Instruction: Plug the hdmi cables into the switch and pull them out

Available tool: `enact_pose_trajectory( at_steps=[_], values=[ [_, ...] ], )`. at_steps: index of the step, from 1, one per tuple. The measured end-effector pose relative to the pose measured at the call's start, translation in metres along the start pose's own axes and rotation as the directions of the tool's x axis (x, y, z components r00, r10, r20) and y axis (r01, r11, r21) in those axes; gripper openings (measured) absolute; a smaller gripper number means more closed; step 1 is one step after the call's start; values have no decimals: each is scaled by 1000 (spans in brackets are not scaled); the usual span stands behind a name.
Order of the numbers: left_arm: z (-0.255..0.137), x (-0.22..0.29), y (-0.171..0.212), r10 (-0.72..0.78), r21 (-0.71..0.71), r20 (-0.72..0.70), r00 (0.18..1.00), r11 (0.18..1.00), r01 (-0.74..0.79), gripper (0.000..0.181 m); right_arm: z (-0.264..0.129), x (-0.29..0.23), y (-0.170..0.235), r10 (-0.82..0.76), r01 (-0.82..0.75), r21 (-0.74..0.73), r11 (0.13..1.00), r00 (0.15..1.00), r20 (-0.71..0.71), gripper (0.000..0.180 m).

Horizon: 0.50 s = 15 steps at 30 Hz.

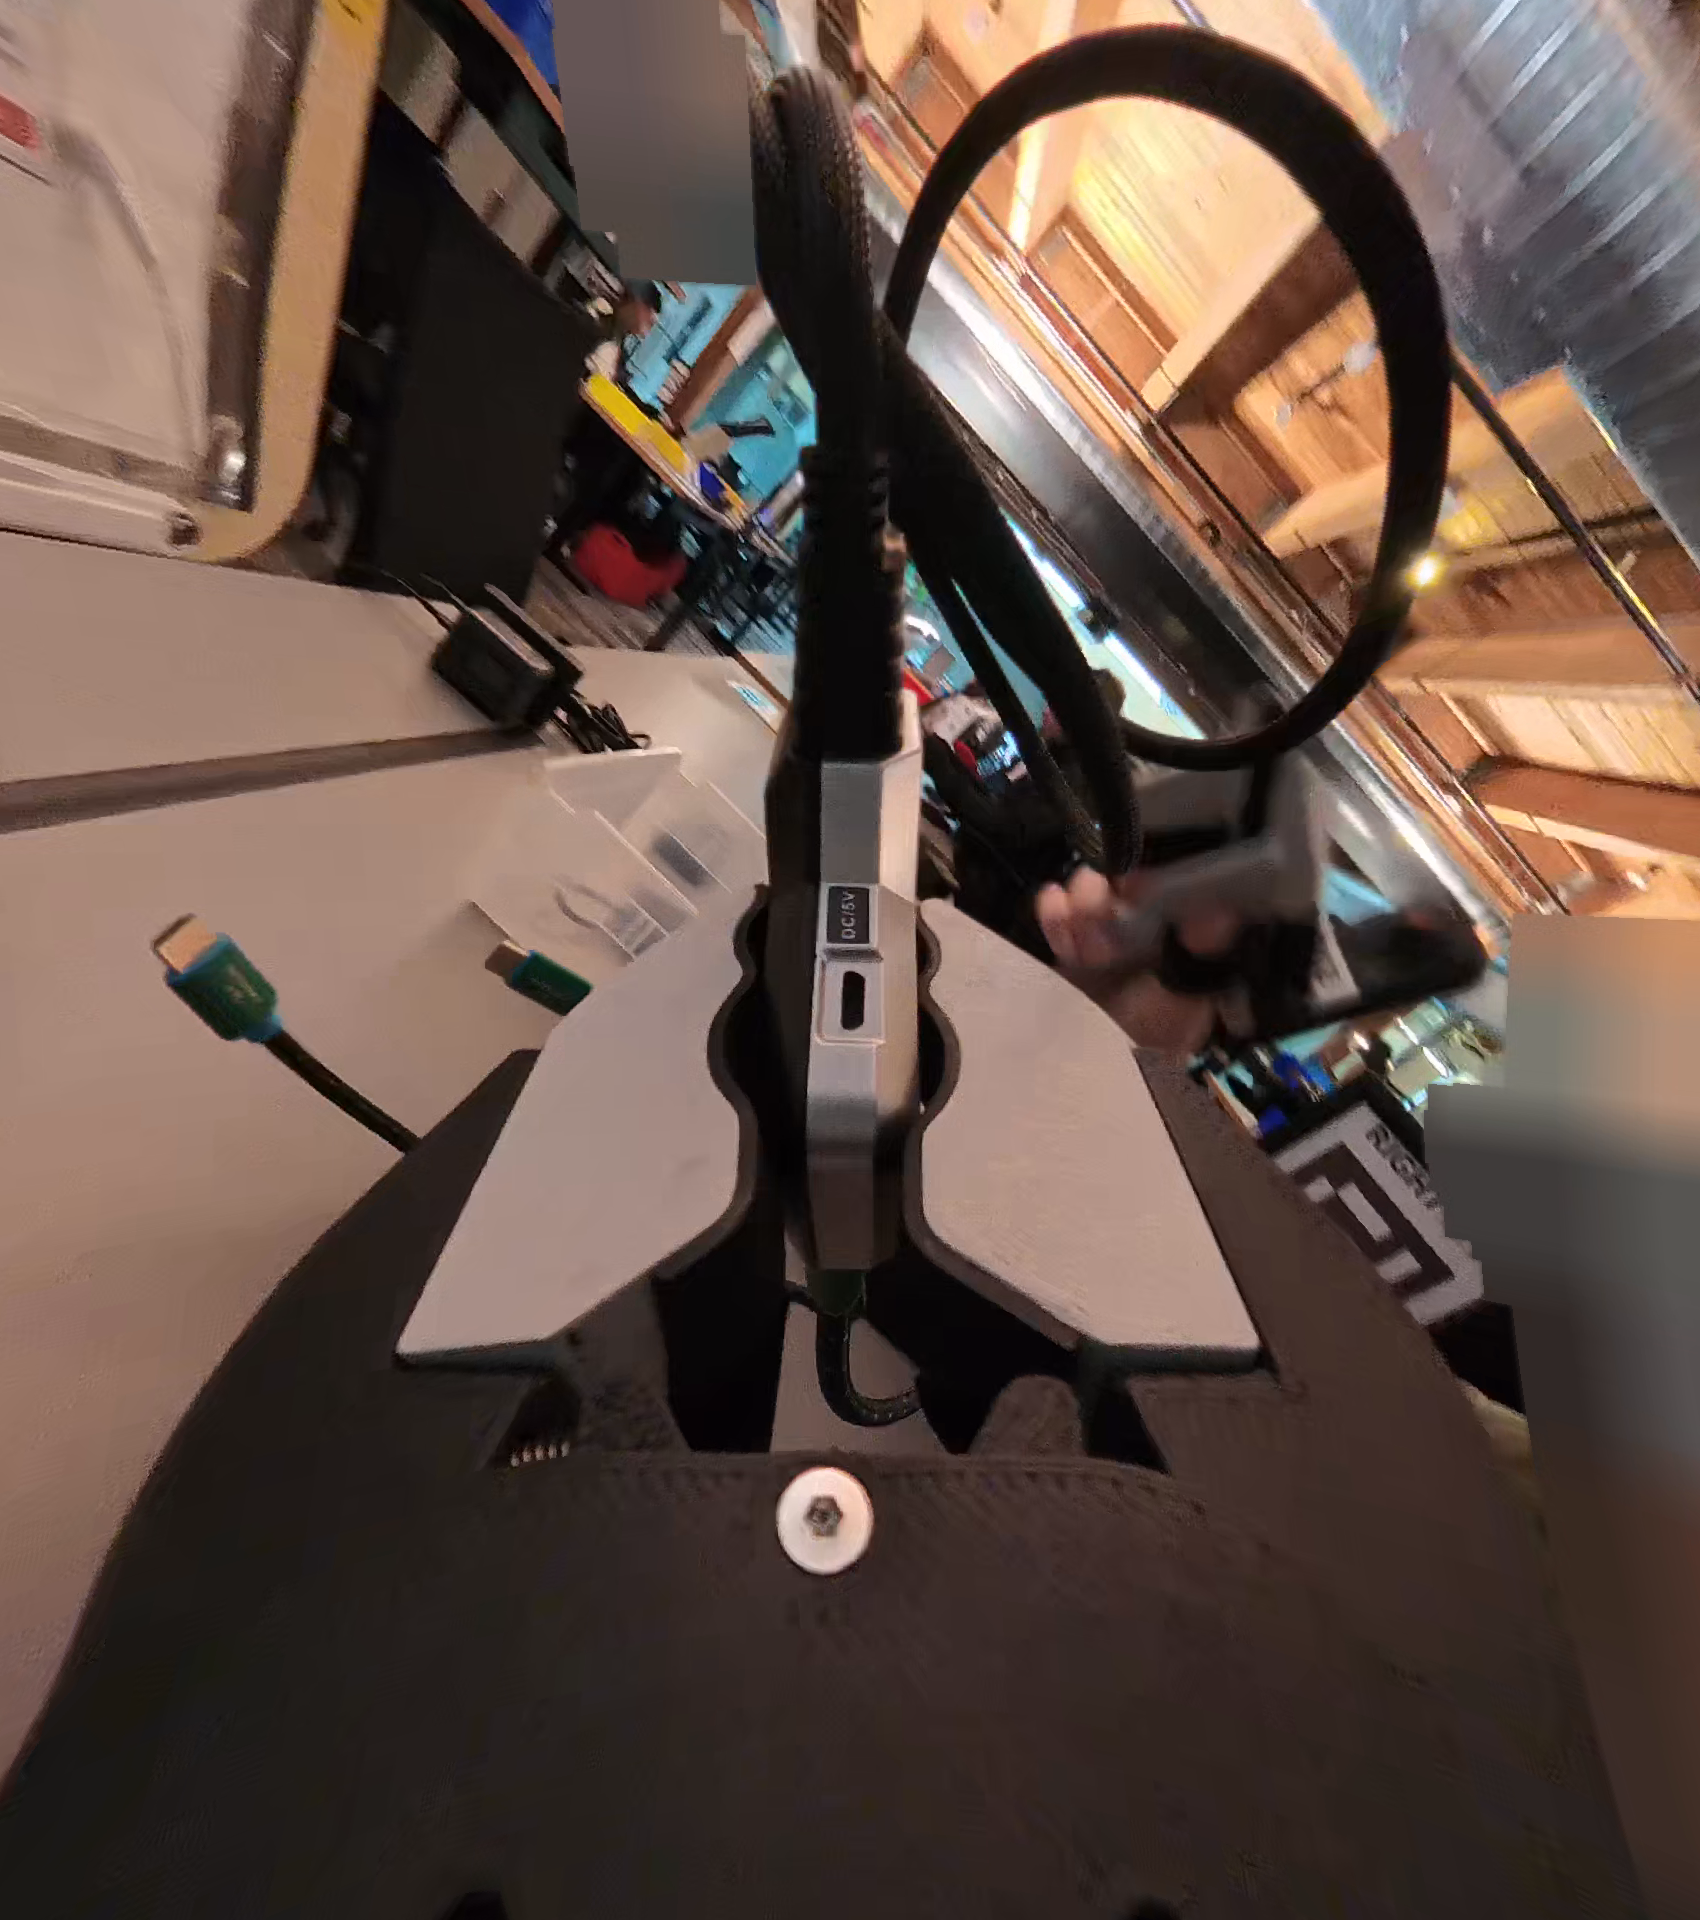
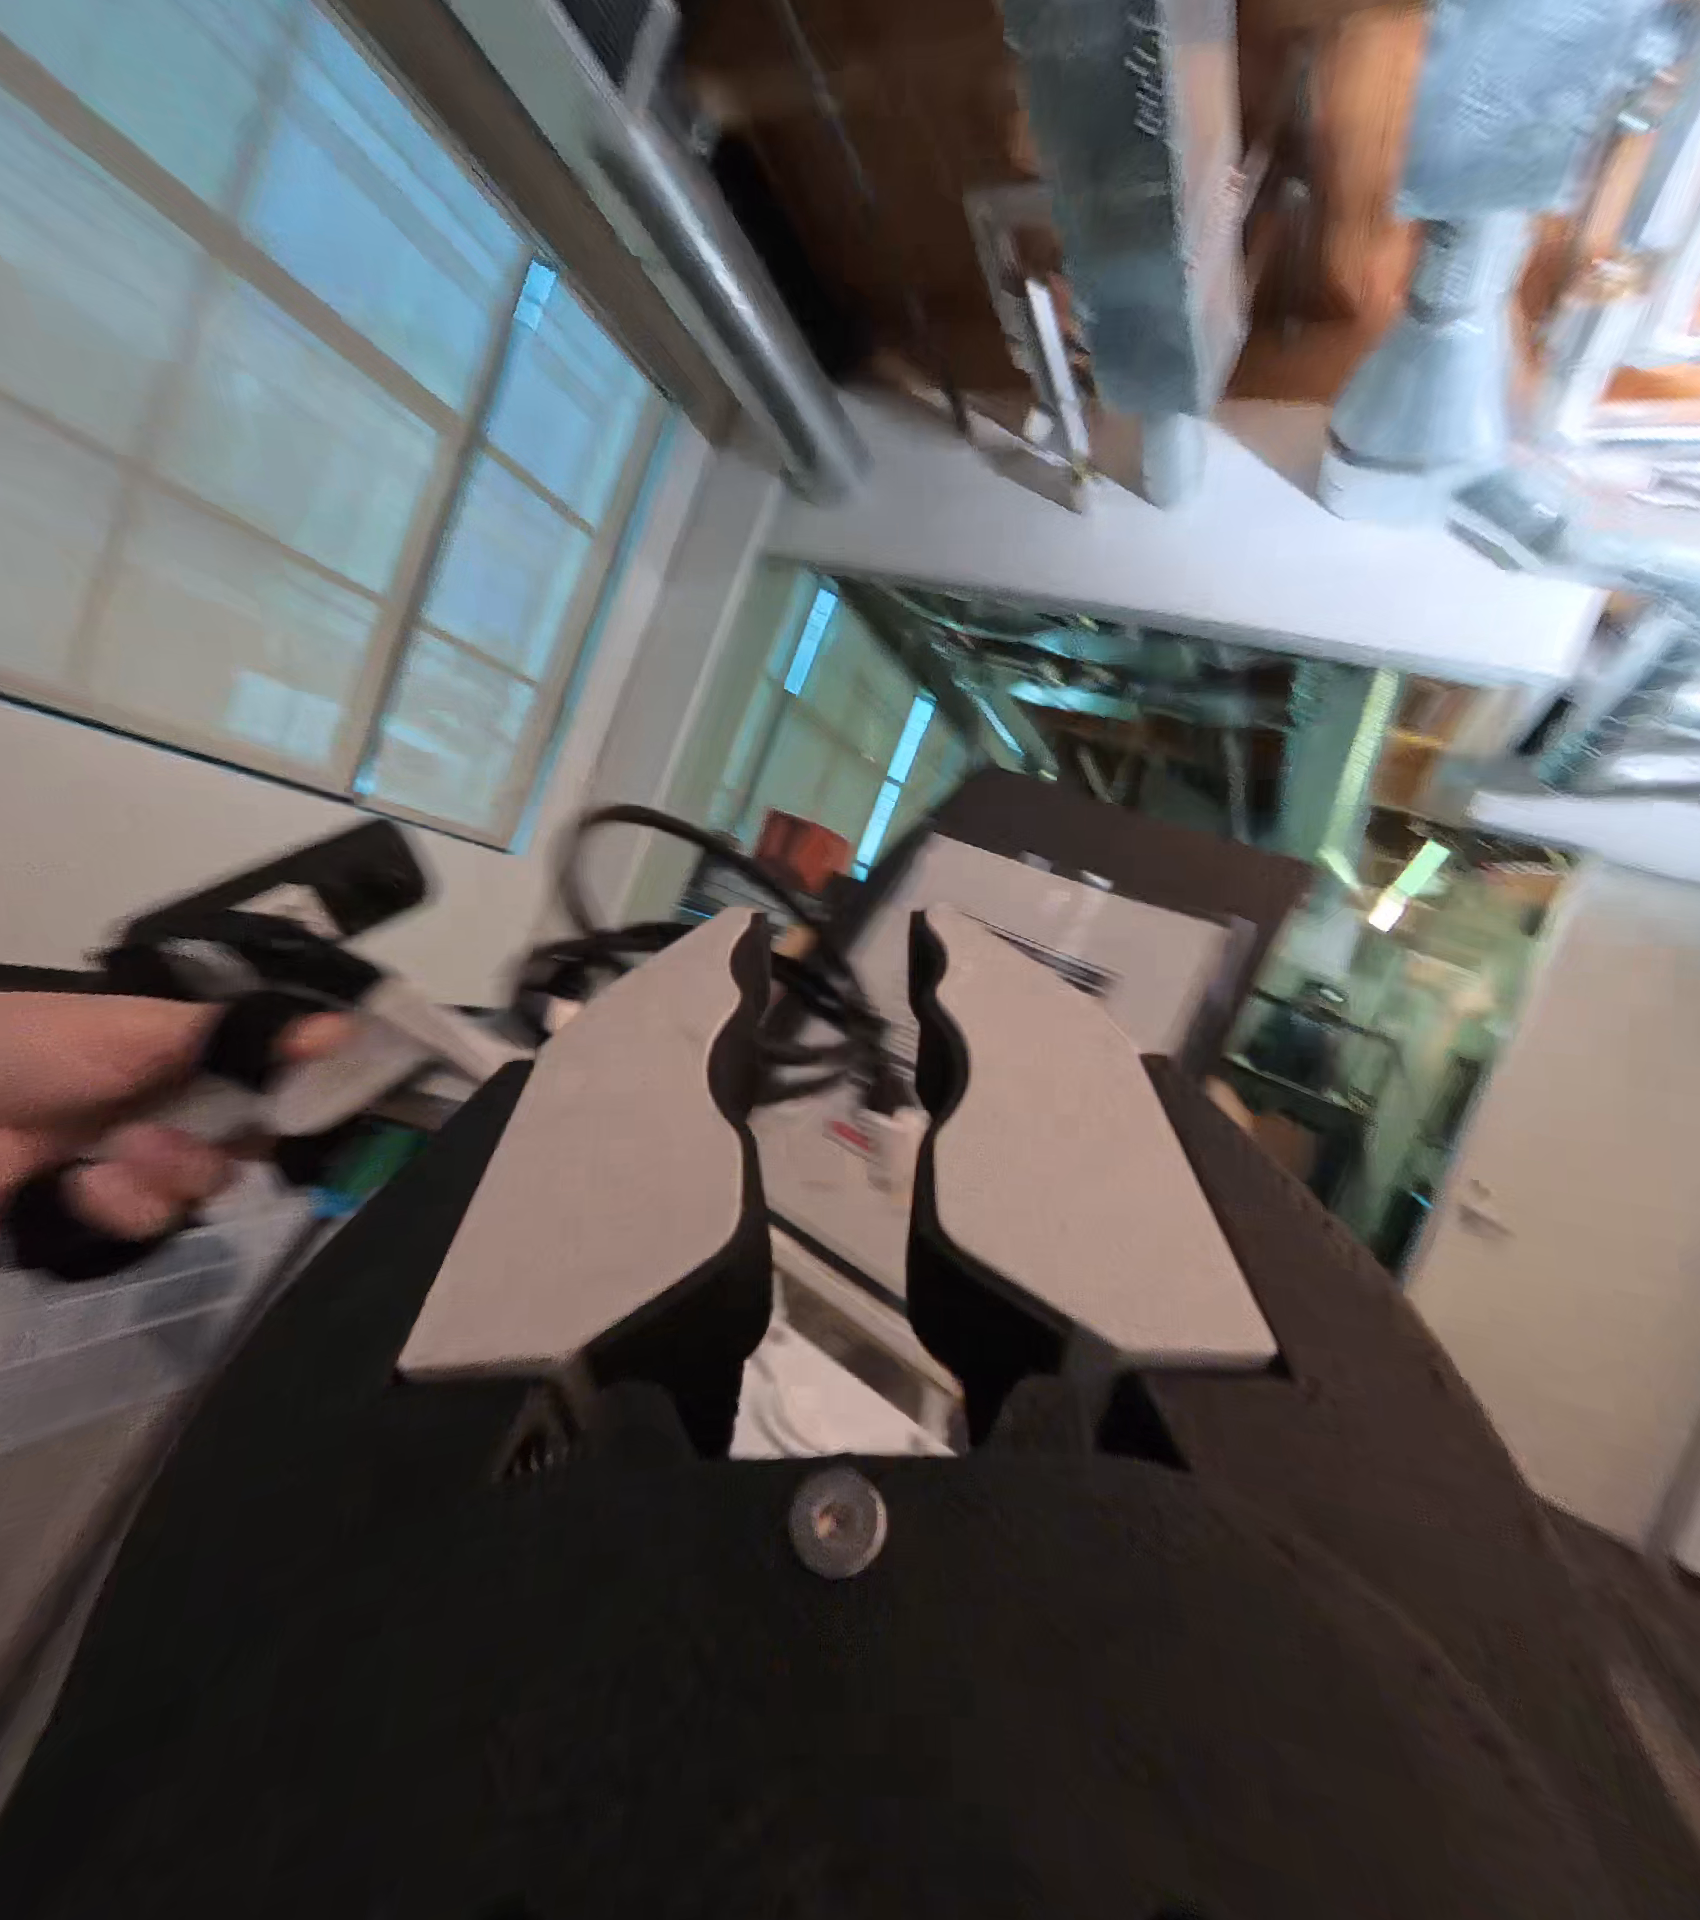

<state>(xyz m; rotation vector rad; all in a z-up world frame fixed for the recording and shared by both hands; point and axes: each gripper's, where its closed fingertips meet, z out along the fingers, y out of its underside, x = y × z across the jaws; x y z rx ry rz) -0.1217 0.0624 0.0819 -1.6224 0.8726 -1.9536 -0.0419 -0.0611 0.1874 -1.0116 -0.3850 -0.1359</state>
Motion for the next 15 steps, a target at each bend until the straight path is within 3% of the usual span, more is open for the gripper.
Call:
enact_pose_trajectory(
  at_steps=[2, 4, 6, 10, 15],
  values=[
    [-3, -6, -6, -13, 51, 30, 999, 999, 11, 21, 8, -62, 5, 24, -22, -18, 1000, 990, 137, 26],
    [-4, -10, -7, -23, 80, 49, 999, 997, 19, 21, 16, -122, 39, 53, -10, -157, 988, 961, 272, 27],
    [-4, -14, -8, -42, 103, 58, 997, 994, 36, 22, 23, -151, 83, 41, 45, -302, 952, 961, 274, 29],
    [-1, -24, -5, -88, 137, 75, 993, 988, 77, 22, 28, -162, 140, 17, 97, -483, 870, 974, 226, 27],
    [3, -40, 2, -148, 151, 88, 985, 979, 133, 21, 22, -160, 173, 87, 65, -649, 758, 976, 200, 18]
  ],
)
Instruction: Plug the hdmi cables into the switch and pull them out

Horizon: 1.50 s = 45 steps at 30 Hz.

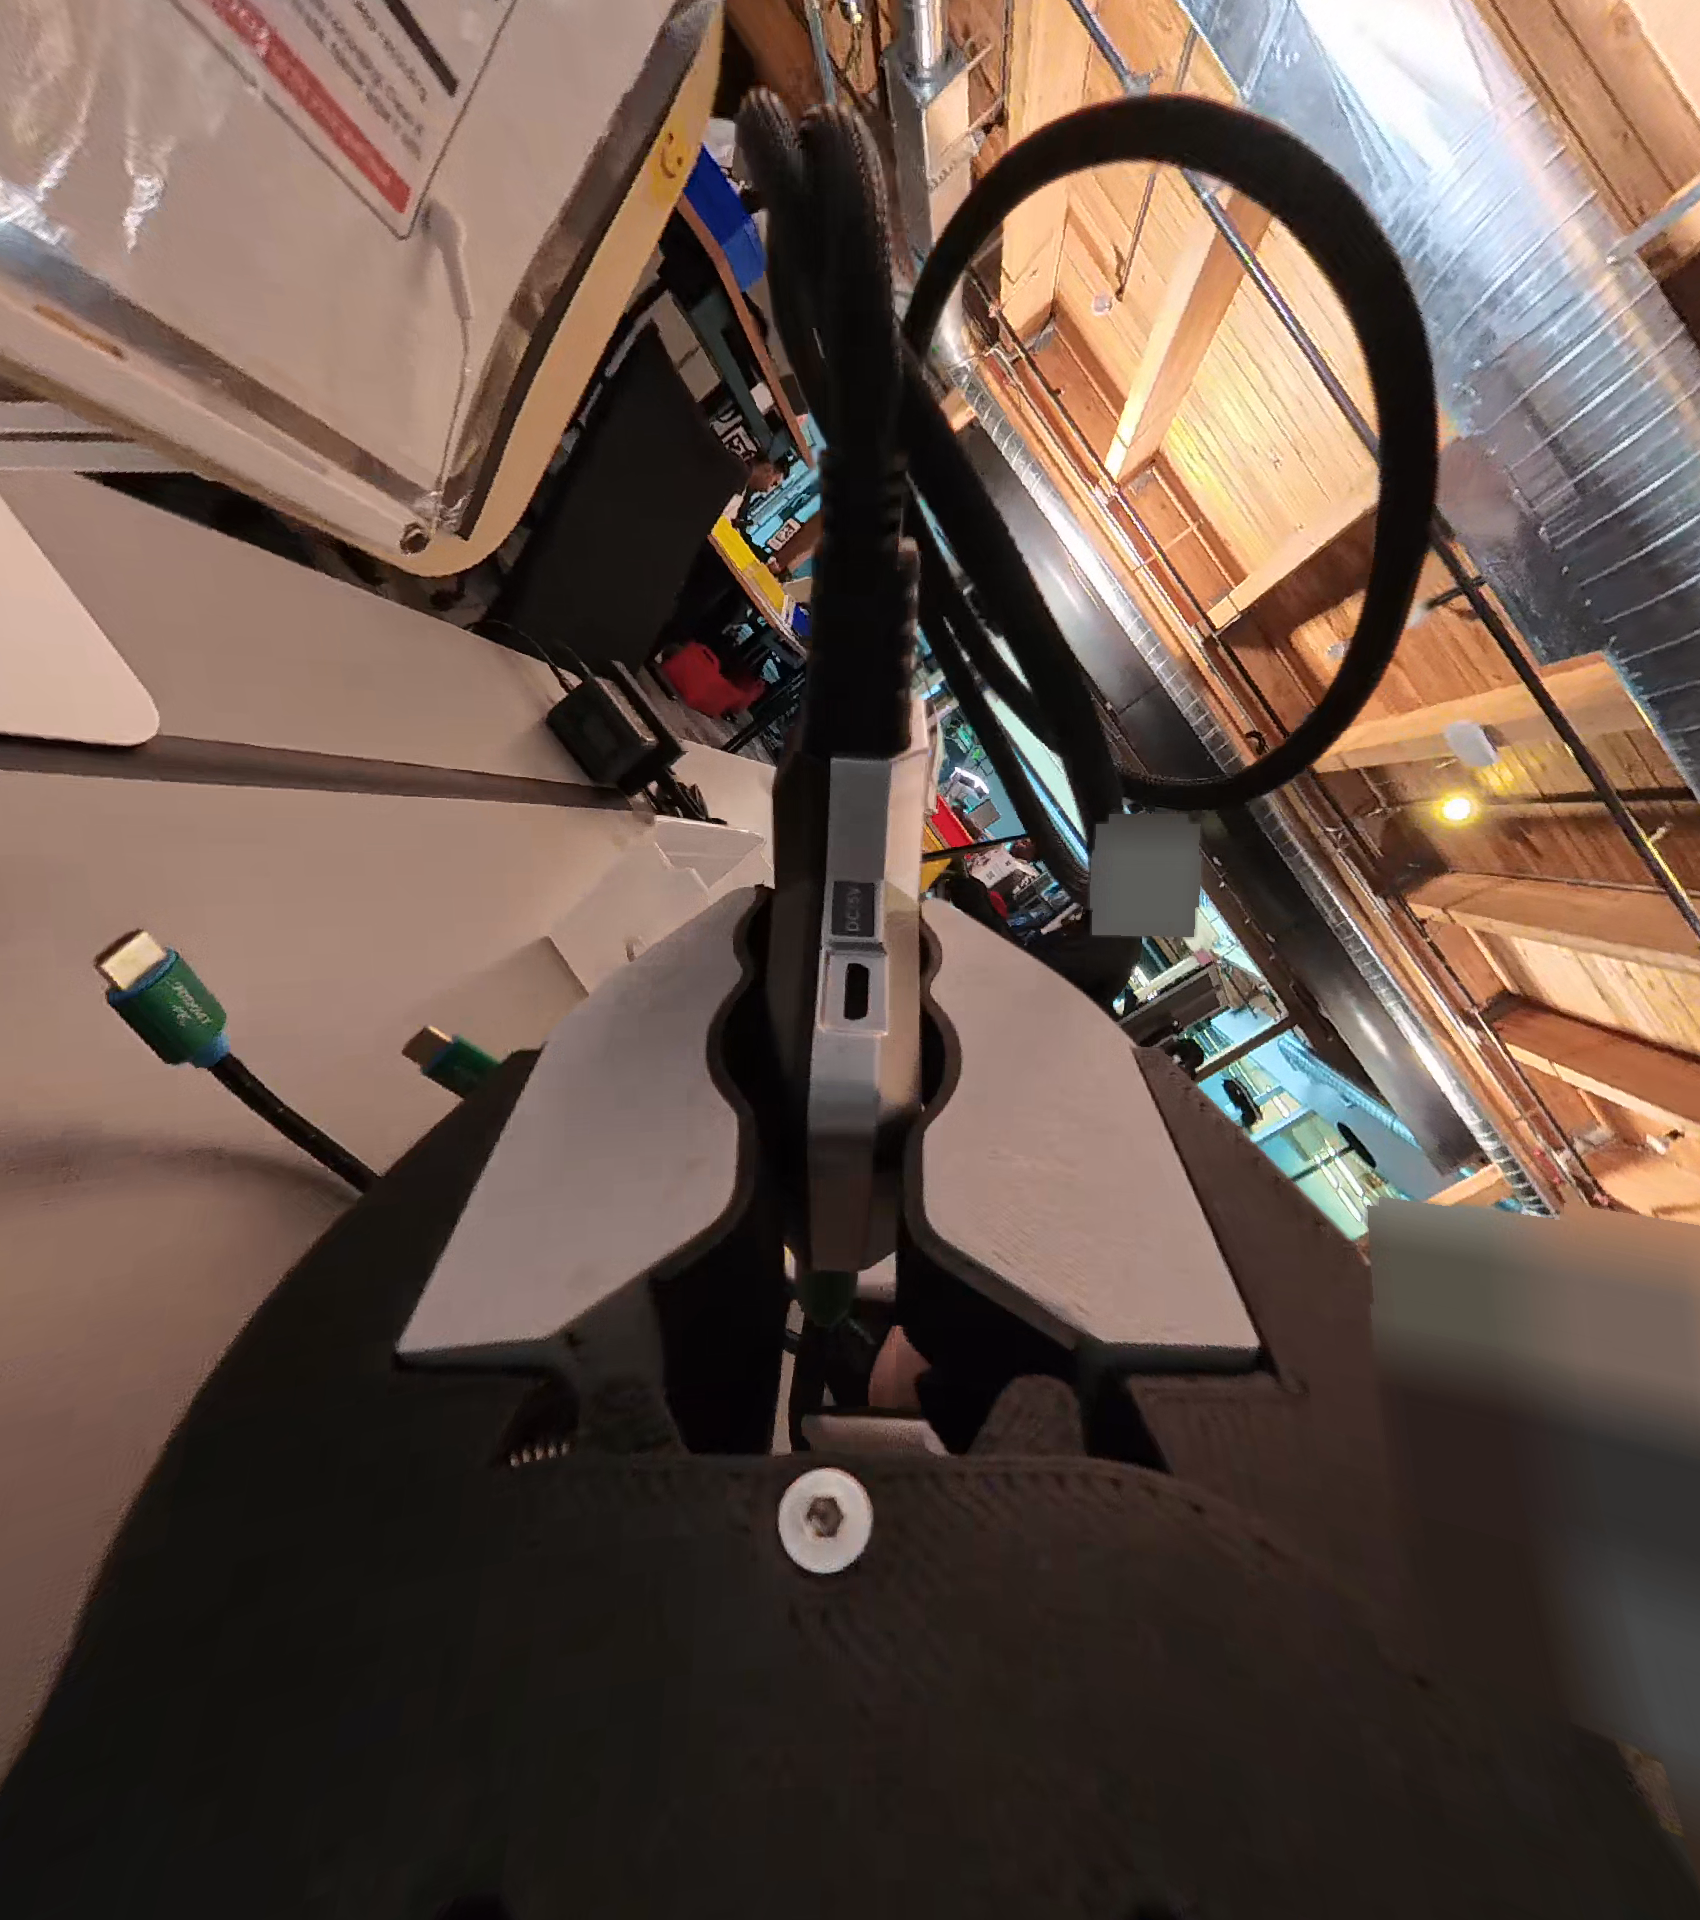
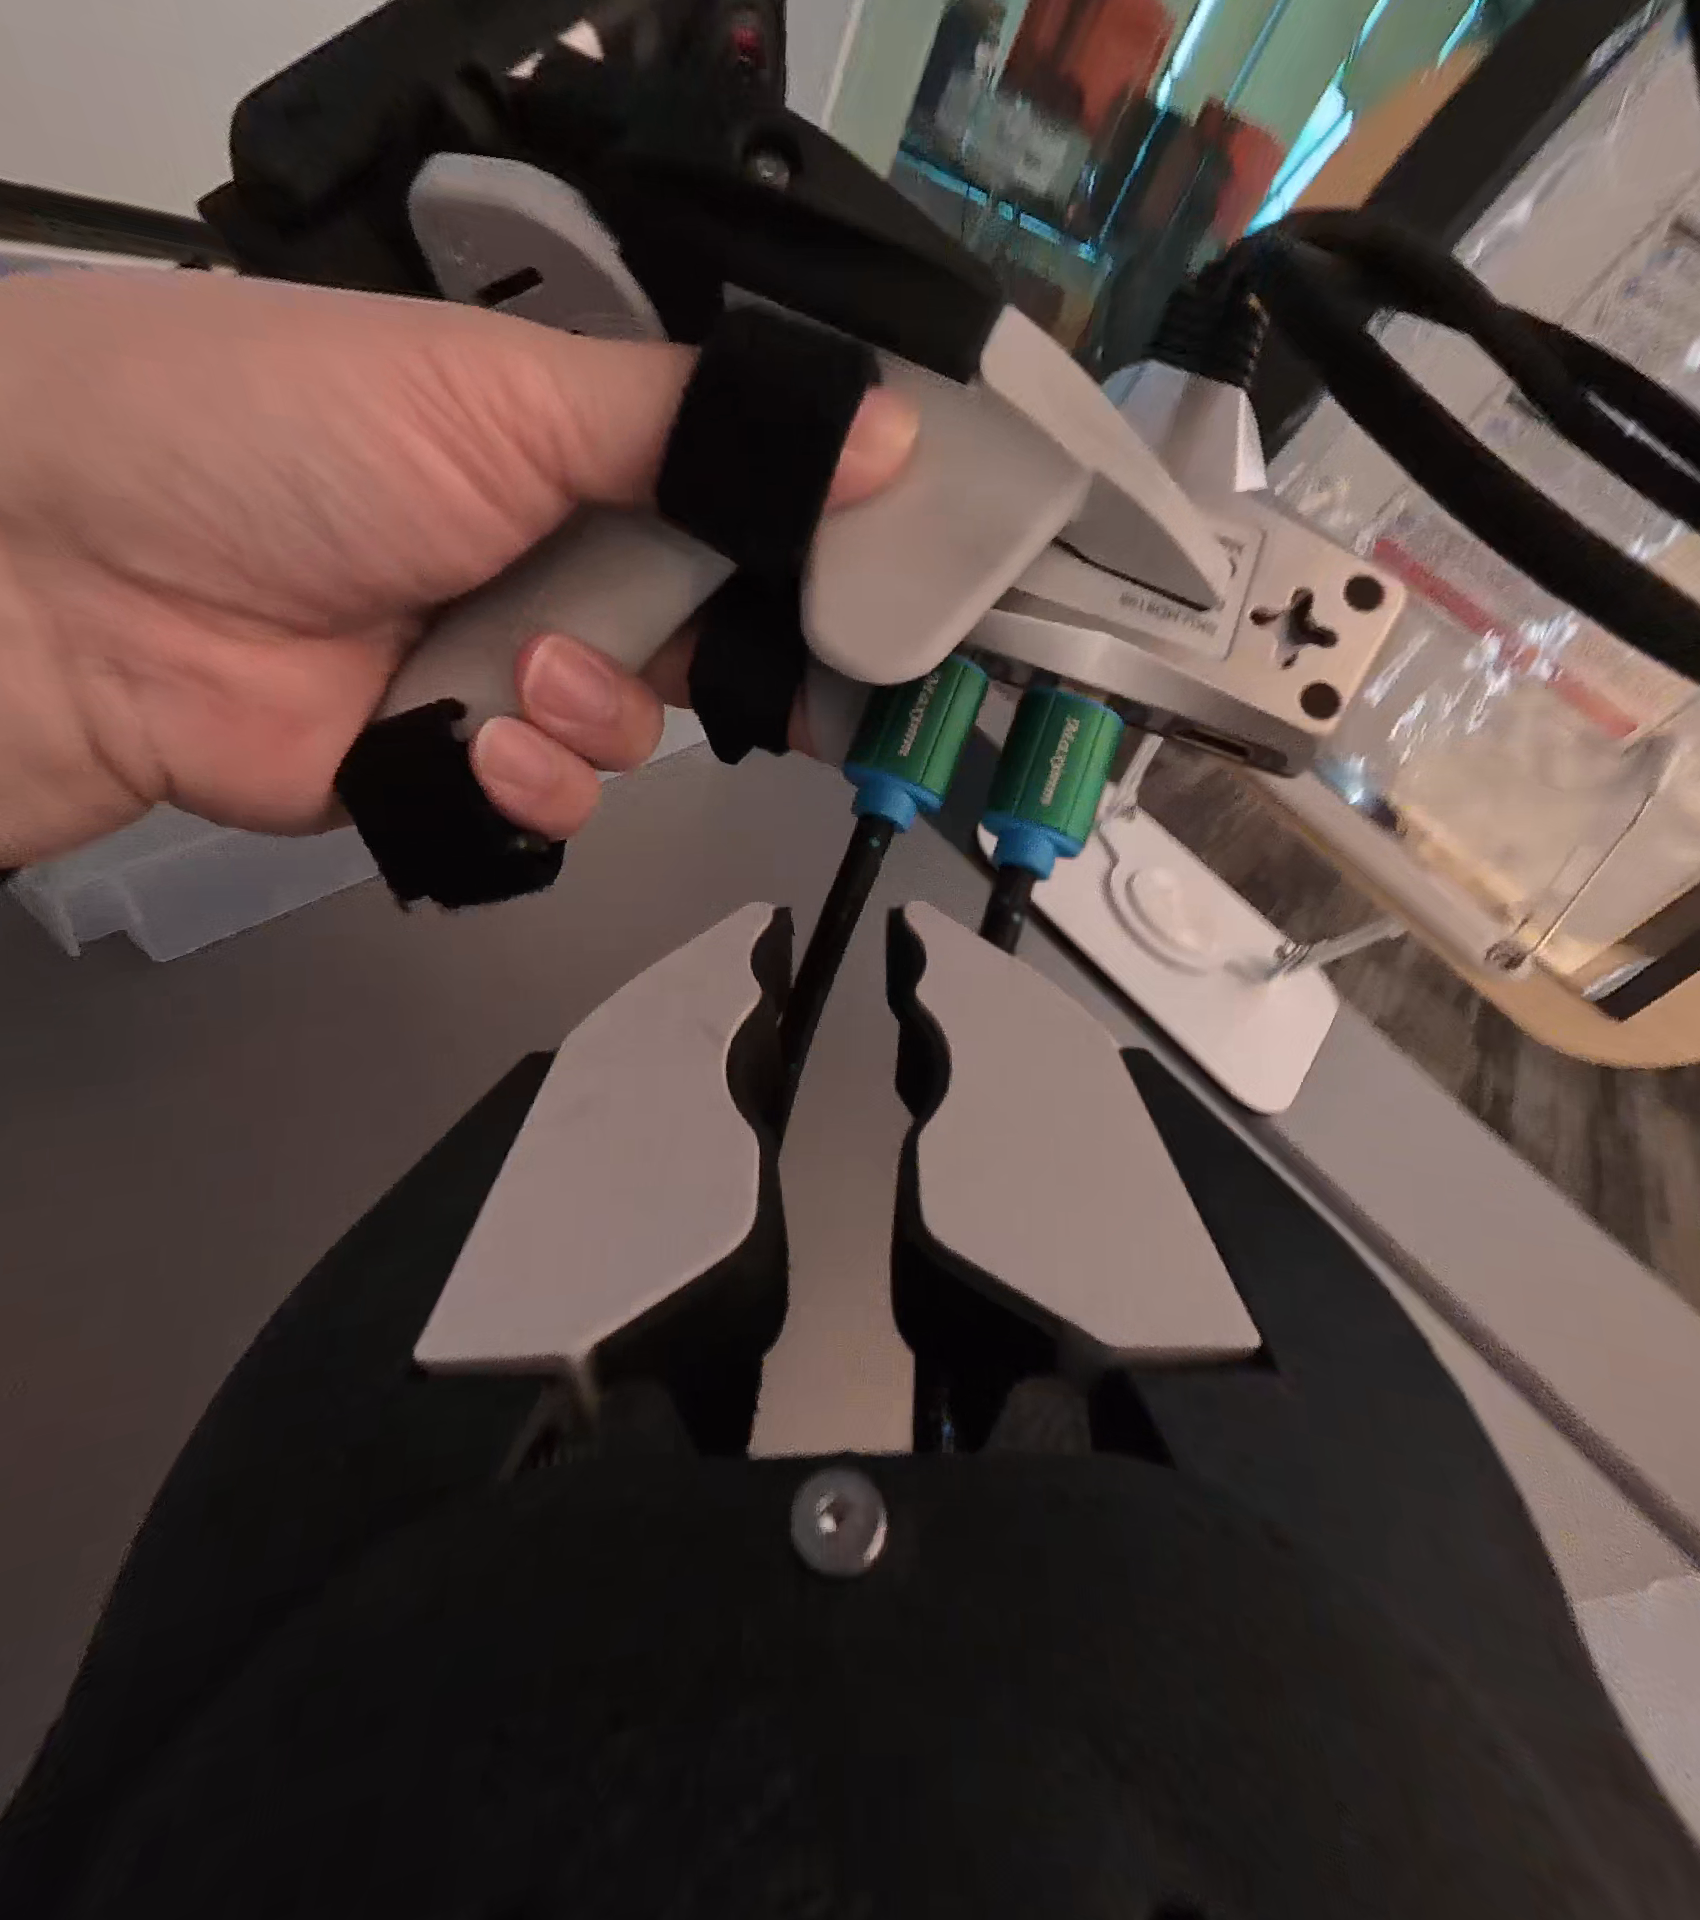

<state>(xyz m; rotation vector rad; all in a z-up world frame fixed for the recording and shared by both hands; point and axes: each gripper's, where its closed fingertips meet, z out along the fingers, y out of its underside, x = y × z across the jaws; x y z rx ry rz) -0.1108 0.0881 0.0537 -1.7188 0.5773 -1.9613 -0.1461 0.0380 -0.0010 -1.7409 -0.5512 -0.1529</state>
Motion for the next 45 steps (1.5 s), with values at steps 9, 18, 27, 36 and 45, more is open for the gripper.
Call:
enact_pose_trajectory(
  at_steps=[9, 18, 27, 36, 45],
  values=[
    [-13, -18, -17, -117, 117, -22, 993, 986, 119, 21, -11, 1, -26, 170, -153, 150, 977, 980, -105, 30],
    [-15, -20, -19, -152, 121, -41, 988, 980, 156, 22, 30, 0, -11, 169, -136, 151, 979, 958, -232, 21],
    [-8, -27, -8, -138, 33, -46, 989, 990, 140, 22, 37, 6, 0, 274, -226, 235, 945, 941, -196, 7],
    [-6, -25, 0, -85, -60, -48, 995, 995, 82, 21, 31, 1, 3, 228, -185, 209, 960, 952, -206, 8],
    [-80, 9, -81, -36, 203, -207, 978, 976, 79, 22, -8, -5, 7, 236, -201, 251, 947, 964, -121, 7]
  ],
)
